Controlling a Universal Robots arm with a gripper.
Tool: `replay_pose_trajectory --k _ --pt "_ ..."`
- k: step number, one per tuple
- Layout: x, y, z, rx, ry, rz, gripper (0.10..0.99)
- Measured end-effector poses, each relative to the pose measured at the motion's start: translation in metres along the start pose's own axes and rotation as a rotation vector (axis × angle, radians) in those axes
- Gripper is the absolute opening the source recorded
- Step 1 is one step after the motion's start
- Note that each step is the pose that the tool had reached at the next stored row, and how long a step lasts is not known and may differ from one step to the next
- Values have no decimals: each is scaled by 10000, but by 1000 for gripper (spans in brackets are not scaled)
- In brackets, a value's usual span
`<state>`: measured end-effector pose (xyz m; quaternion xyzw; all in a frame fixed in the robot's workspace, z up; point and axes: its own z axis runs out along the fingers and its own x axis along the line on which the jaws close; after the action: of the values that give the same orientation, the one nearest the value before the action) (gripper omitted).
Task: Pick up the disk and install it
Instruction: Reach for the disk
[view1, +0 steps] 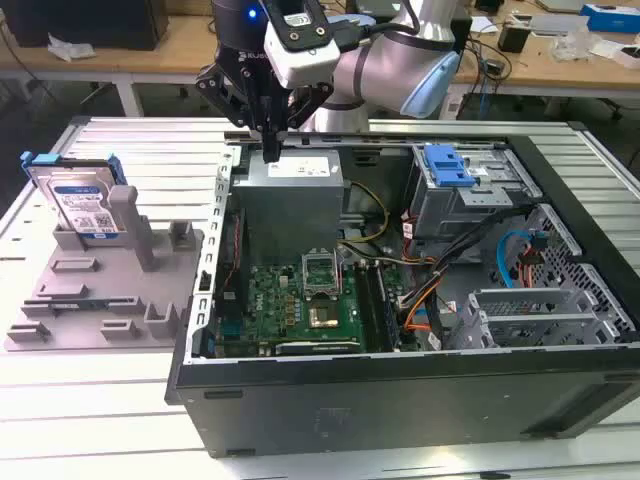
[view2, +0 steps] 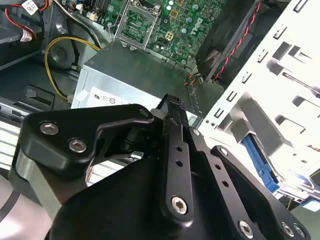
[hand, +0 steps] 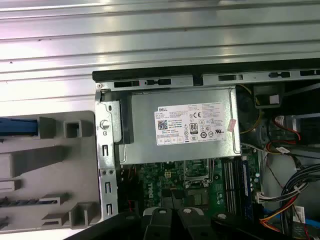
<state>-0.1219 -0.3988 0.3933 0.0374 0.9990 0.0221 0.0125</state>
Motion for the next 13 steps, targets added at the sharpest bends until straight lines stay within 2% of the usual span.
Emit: replay_pose_trajectory --k 13 --pt "0 0 0 0 0 -1 106"
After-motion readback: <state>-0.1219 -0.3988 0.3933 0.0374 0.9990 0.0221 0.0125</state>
